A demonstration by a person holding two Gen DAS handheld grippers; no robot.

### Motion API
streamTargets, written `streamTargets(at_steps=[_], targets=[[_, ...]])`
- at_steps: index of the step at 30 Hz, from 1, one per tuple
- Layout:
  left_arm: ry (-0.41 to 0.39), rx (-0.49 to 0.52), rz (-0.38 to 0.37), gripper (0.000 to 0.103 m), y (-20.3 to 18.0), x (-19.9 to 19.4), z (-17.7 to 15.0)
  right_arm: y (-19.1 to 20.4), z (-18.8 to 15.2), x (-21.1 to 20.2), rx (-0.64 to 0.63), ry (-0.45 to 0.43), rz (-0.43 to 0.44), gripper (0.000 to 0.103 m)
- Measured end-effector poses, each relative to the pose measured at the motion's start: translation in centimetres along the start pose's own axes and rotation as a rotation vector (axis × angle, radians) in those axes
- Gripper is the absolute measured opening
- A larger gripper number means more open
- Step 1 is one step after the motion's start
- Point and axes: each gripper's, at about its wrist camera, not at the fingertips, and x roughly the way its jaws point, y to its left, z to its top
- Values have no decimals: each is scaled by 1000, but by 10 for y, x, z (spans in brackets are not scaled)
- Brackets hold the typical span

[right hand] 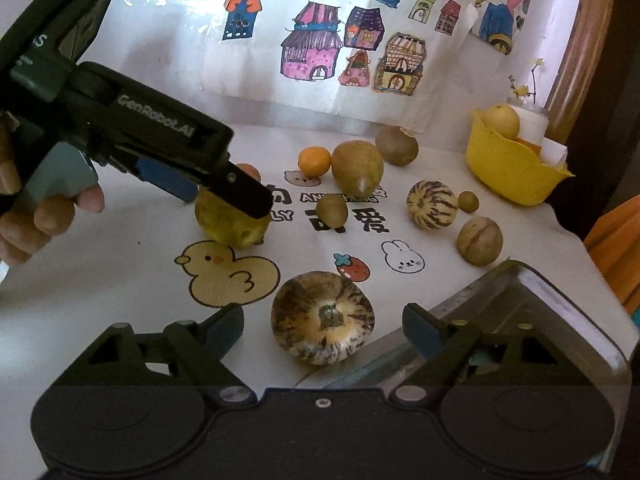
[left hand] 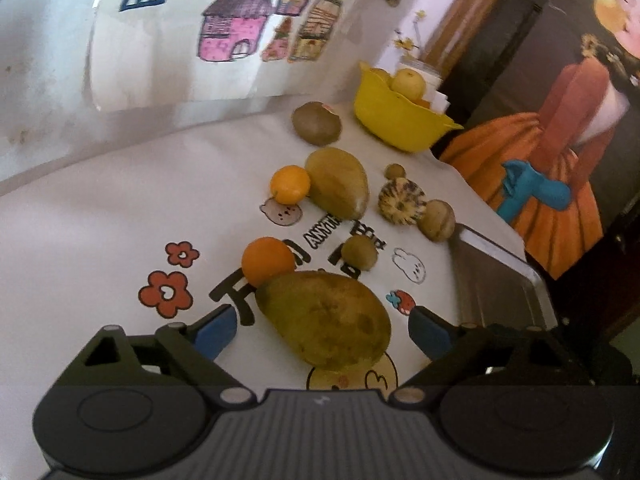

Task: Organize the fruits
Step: 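Grasp the large yellow-brown fruit with the left tool while the right tool grasps the striped melon, then lift the large fruit with the left tool while the right tool lifts the striped melon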

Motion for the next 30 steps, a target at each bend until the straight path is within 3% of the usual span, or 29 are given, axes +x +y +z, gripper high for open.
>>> streamTargets(at_steps=[5, 11, 21, 30], targets=[[-19, -58, 39, 80, -3, 0, -2, -1, 0, 5, 13, 0, 13, 81], [-14, -57, 39, 72, -9, 1, -4, -2, -1, 7, 22, 2, 22, 80], [-17, -70, 6, 67, -2, 0, -7, -4, 0, 9, 32, 2, 40, 76], [-36, -7, -65, 65, 8, -5, -13, 2, 2, 8, 5, 6, -1, 56]])
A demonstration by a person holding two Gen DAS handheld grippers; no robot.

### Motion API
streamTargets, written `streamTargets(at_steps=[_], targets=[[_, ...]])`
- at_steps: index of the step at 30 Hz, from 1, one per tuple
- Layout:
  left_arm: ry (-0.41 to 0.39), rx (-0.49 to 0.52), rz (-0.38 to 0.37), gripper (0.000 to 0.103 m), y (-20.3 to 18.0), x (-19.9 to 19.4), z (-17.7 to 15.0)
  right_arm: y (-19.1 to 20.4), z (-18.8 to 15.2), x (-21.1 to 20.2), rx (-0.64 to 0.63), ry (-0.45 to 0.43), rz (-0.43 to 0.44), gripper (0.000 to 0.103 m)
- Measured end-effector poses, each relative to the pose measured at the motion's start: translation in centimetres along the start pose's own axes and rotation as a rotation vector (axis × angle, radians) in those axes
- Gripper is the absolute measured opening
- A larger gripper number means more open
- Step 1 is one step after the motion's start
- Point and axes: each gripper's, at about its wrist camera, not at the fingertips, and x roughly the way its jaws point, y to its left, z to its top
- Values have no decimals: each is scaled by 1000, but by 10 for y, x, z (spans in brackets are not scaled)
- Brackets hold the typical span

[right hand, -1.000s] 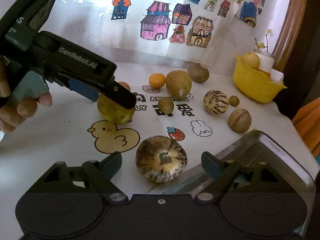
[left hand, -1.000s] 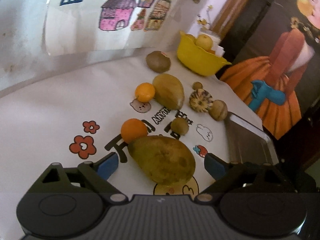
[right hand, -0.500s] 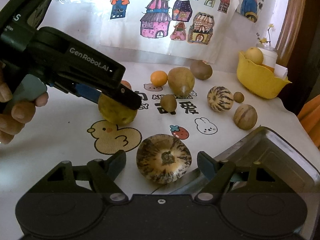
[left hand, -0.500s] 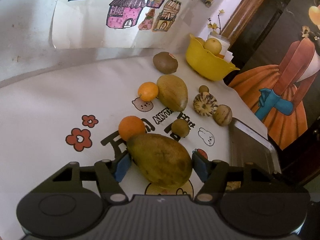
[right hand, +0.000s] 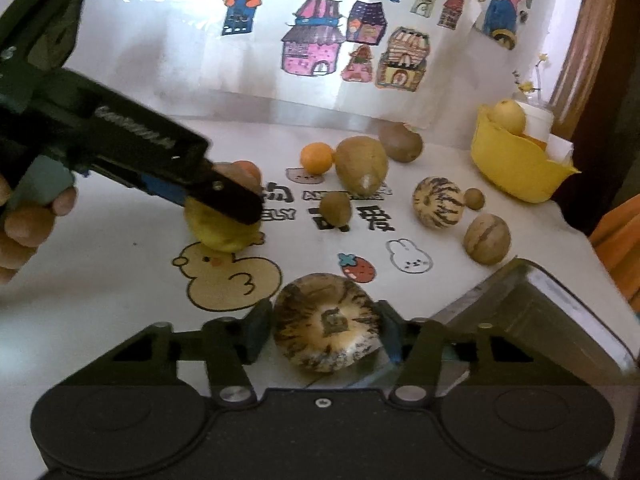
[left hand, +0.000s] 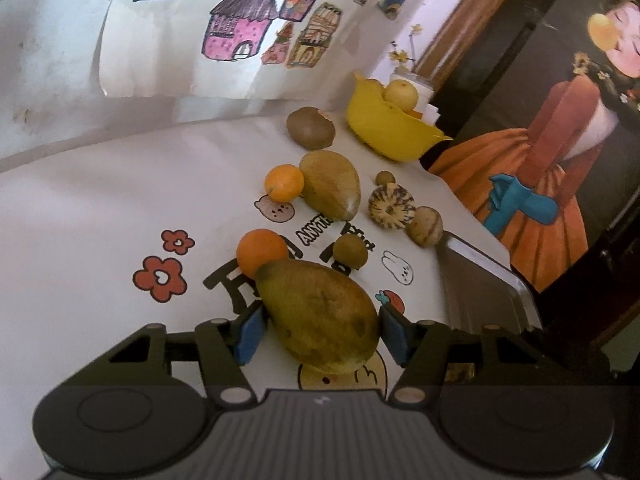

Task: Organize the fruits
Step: 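Lift the large fruit with the left tool while the right tool lifts the striped melon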

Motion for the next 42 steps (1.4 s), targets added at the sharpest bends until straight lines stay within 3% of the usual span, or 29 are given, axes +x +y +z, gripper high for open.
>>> streamTargets(at_steps=[8, 13, 19, 25, 29, 42], targets=[[48, 57, -84, 66, 13, -8, 2, 3, -2, -1, -1, -5, -15, 56], [42, -29, -62, 74, 11, -7, 3, 3, -2, -1, 0, -6, -15, 56], [6, -66, 60, 76, 0, 1, 6, 3, -3, -1, 2, -9, -15, 56], [-3, -80, 127, 80, -7, 8, 12, 2, -4, -2, 14, -20, -12, 58], [12, -32, 111, 70, -13, 11, 9, 1, -5, -1, 18, -29, -13, 58], [41, 137, 25, 67, -17, -1, -9, 2, -9, -6, 23, -27, -18, 56]])
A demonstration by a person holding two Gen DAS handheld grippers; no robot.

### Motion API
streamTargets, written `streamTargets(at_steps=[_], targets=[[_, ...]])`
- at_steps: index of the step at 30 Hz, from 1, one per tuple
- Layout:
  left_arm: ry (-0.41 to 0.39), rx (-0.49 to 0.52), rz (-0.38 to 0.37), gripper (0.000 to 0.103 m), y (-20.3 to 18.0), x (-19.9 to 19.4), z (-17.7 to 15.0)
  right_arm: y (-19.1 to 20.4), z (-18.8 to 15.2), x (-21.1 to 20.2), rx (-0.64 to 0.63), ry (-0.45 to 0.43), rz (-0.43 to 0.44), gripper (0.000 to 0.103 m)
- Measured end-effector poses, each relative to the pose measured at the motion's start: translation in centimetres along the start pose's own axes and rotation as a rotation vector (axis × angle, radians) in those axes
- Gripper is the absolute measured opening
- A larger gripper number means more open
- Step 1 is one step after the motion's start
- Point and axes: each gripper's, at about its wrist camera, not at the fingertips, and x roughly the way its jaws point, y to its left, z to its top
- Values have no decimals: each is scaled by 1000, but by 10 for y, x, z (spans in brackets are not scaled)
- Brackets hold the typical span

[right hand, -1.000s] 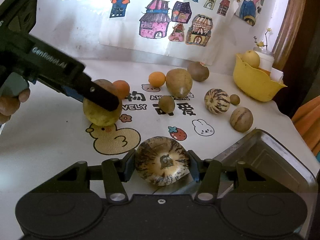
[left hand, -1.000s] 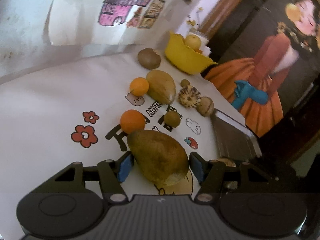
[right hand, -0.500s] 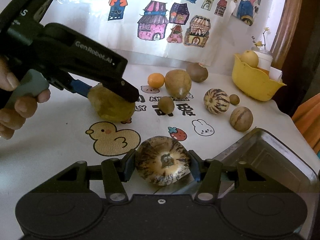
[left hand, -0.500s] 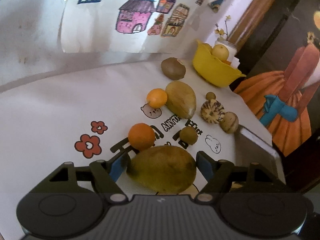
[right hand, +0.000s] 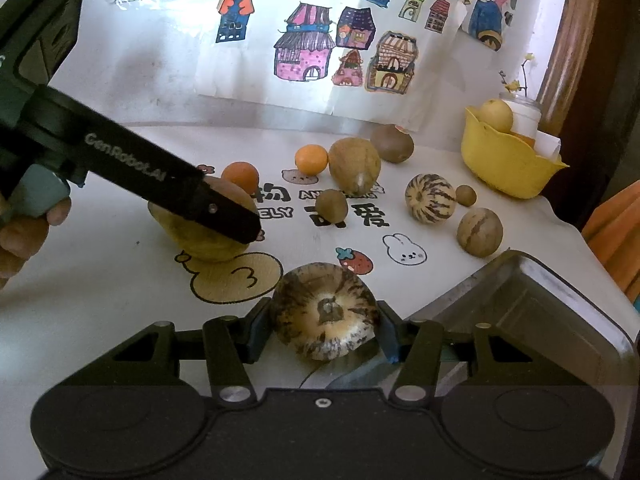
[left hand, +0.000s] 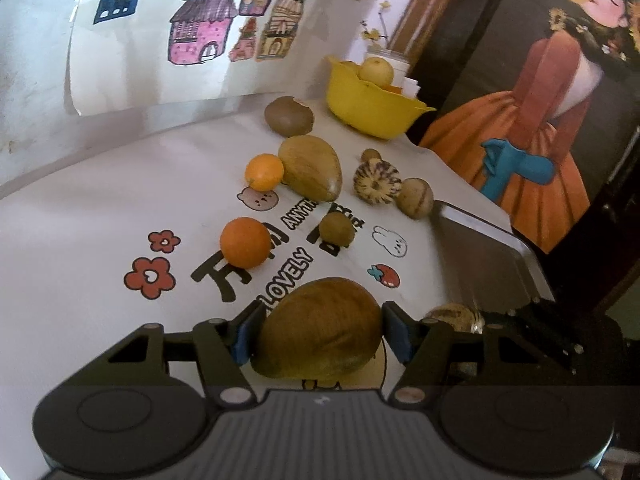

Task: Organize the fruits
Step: 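Lift the large fruit with the left tool while the right tool lifts the striped melon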

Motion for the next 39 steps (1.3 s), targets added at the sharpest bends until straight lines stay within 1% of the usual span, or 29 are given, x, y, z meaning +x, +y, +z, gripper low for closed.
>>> streamTargets(at_steps=[7, 13, 15, 19, 23, 28, 33, 39], targets=[[15, 100, -57, 67, 2, -7, -6, 4, -2, -1, -12, -4, -12, 55], [6, 119, -68, 65, 2, -9, -9, 6, -4, -2, -8, -19, -32, 54], [-5, 98, -74, 65, 4, -11, -10, 8, -4, -2, -16, -26, -44, 54], [-14, 19, -105, 64, 11, -12, -9, 14, -5, -2, -25, -43, -62, 54], [-23, -12, -109, 63, 13, -10, -8, 17, -4, -4, -25, -72, -83, 54], [-38, -15, -93, 63, 10, -8, -7, 13, -3, -7, -8, -96, -109, 54], [-44, -33, -94, 62, 9, -6, -7, 5, -4, -14, 13, -113, -140, 54], [-50, -55, -89, 62, 9, -5, -6, -3, -6, -18, 48, -114, -155, 54]])
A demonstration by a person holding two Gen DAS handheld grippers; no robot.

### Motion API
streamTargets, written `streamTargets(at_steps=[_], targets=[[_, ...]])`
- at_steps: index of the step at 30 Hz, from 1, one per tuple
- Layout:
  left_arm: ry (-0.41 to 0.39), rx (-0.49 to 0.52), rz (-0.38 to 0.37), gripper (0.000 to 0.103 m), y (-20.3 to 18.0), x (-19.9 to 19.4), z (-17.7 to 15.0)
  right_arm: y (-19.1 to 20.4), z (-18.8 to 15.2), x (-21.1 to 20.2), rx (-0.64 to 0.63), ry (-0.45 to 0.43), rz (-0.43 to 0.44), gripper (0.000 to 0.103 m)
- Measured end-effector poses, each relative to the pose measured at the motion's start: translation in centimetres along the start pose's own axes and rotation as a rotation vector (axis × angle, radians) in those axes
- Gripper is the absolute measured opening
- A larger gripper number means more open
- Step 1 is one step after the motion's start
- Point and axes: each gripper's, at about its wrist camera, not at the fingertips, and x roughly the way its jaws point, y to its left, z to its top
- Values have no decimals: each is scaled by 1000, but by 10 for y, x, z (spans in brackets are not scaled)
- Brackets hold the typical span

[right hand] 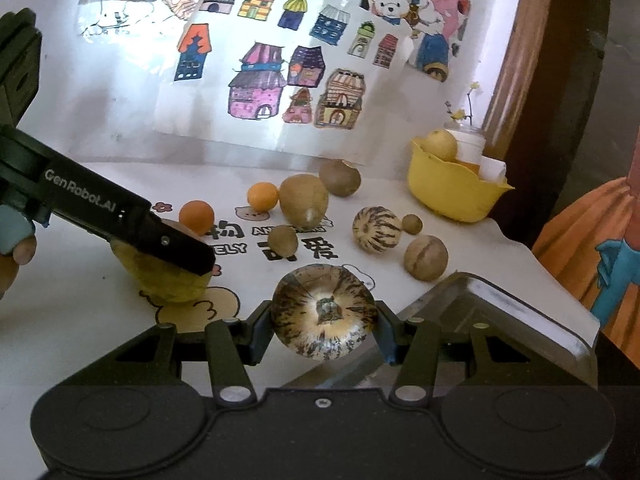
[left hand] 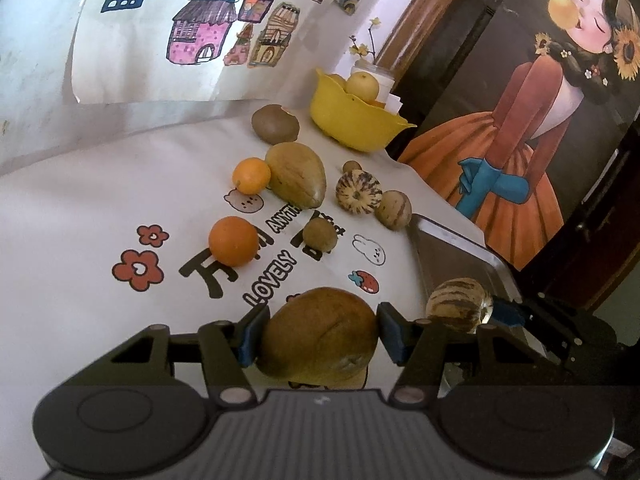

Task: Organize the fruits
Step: 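Lift the large fruit with the left tool while the right tool lifts the striped melon, then release the large fruit onto the metal tray with the left tool while the right tool releases the melon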

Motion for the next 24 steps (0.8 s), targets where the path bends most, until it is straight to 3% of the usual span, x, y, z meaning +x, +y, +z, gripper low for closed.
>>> streamTargets(at_steps=[10, 18, 24], targets=[[5, 9, 3, 62, -6, 4, 0, -5, -3, -1, 31, 6, -10, 54], [-6, 21, -52, 61, -23, 14, 12, -18, 1, -3, 54, 2, -43, 54], [7, 55, -104, 61, -45, 42, 36, -53, 2, -9, 79, 2, -131, 54]])
